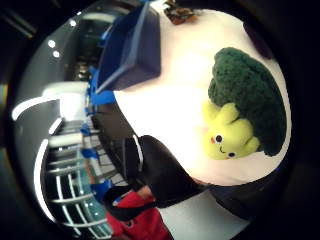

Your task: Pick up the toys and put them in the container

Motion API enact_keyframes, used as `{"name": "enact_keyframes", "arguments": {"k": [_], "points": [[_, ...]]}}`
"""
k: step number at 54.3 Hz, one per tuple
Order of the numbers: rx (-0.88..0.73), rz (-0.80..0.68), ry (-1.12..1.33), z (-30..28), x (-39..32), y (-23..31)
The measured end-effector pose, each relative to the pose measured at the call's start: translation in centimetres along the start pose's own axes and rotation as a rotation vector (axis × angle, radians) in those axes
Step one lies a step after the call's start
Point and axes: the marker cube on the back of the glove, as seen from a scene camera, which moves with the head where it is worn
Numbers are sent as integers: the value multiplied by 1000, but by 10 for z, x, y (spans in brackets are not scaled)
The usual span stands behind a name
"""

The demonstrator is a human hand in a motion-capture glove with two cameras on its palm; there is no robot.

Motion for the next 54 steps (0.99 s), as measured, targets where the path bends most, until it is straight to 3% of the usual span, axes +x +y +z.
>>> {"name": "enact_keyframes", "arguments": {"k": [13,22,39,54], "points": [[-185,67,133,32,1,-9],[-230,78,192,52,7,-13],[-192,83,152,57,11,-9],[-18,6,135,49,7,-4]]}}
